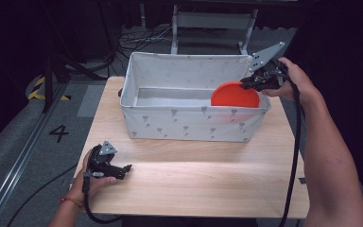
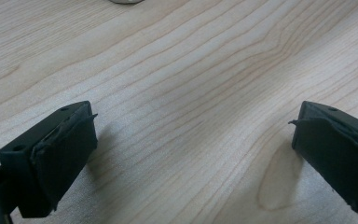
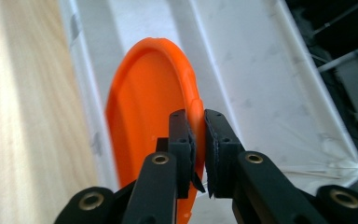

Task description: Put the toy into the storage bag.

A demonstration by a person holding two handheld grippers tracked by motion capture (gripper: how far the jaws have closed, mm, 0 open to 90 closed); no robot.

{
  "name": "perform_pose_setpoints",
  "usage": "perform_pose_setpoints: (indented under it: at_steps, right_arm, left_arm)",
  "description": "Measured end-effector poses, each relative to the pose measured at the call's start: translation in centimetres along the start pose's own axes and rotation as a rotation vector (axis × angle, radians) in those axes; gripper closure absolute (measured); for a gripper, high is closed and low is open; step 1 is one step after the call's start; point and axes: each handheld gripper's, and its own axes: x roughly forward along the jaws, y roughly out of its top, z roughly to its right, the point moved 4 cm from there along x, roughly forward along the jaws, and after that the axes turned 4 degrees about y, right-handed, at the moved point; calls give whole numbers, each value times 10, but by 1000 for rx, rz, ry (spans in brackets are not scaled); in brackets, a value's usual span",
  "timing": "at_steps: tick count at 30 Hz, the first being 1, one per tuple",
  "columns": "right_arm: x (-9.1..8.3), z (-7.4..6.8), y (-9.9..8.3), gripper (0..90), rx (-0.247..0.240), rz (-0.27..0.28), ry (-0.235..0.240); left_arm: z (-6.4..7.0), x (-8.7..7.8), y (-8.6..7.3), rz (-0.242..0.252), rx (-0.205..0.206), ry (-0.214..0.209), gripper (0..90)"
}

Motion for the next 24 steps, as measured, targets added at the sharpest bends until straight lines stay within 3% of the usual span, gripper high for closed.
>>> perform_pose_setpoints:
  at_steps: [9, 10, 12, 14, 24]
  right_arm:
    - [21, -15, -9, 826, -41, -88, 82]
    - [27, -17, -11, 825, -51, -132, 118]
    - [30, -18, -12, 824, -55, -151, 126]
    - [40, -21, -14, 821, -60, -226, 171]
    - [52, -12, -13, 817, -10, -311, 237]
  left_arm:
    - [0, 0, 0, 0, 0, 0, 2]
    - [0, 0, 0, 0, 1, 0, 2]
    - [0, 0, 0, 0, 0, 0, 2]
    - [0, 0, 0, 0, 0, 0, 2]
    - [0, 0, 0, 0, 0, 0, 2]
